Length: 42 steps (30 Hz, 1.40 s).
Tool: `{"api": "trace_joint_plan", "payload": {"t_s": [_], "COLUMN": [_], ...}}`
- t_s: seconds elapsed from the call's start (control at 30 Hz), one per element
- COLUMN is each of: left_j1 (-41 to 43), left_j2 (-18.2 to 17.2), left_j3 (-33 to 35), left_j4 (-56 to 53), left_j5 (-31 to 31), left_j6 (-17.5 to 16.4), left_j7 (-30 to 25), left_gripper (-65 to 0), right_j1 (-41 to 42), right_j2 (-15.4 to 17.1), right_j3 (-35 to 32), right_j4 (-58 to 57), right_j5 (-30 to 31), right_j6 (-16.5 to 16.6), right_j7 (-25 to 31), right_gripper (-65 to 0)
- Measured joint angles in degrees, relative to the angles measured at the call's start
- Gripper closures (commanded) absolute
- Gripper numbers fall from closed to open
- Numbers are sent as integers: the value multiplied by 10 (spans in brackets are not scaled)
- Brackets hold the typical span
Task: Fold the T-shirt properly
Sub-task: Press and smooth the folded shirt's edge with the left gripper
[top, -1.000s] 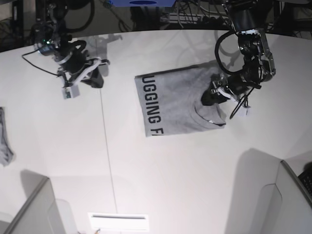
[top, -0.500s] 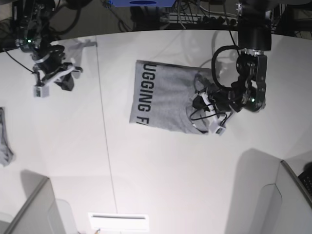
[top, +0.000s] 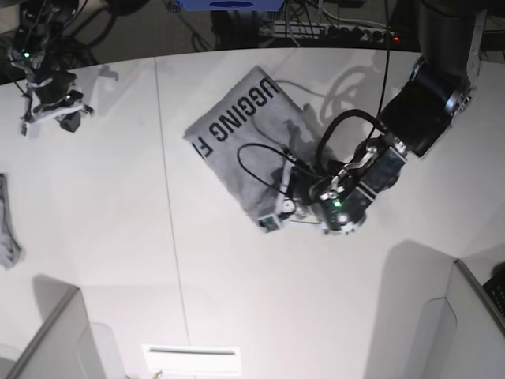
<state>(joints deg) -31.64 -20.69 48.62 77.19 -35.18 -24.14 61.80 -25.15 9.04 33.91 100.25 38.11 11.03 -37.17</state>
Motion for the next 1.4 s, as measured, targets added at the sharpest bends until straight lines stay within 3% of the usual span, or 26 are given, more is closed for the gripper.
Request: {"api": "trace_joint_plan", "payload": {"t_s": [0.17, 0.3, 0.4, 0.43, 0.53, 0.6, 0.77, 1.33, 1.37, 1.4], "left_j1": [-60, -81, -90, -90, -85, -79, -50, -52, -52, -52], "left_j2": [20, 41, 52, 58, 73, 82, 95, 100, 101, 101], "left_j3": [131, 181, 206, 208, 207, 207, 173, 160, 160, 160], "left_j4": [-3, -4, -3, -3, -4, -4, -4, -3, -1, 0], "left_j5": [-2, 0, 49, 80, 149, 173, 217, 219, 219, 219], "left_j6": [0, -2, -8, -16, -90, -119, -122, -124, -124, -124], "left_j7": [-61, -106, -130, -131, -130, -132, -132, -132, -132, -132], "left_gripper": [0, 0, 0, 0, 0, 0, 0, 0, -5, -61], "right_j1": [-4, -15, -20, -22, -32, -40, -41, -32, -31, -31], "right_j2": [-20, -42, -49, -51, -62, -67, -67, -75, -75, -76], "right_j3": [42, 64, 66, 66, 66, 66, 66, 63, 63, 63], "right_j4": [0, -1, -1, -1, -1, -1, -1, -1, -1, -1], "right_j5": [0, -2, -2, -2, -2, -2, -2, 0, 0, 0], "right_j6": [0, 0, 0, 0, 0, 0, 0, 0, 0, 0], "right_j7": [1, -2, -2, 0, 1, -1, 1, 1, 1, 1], "right_gripper": [0, 0, 0, 0, 0, 0, 0, 0, 0, 0]}}
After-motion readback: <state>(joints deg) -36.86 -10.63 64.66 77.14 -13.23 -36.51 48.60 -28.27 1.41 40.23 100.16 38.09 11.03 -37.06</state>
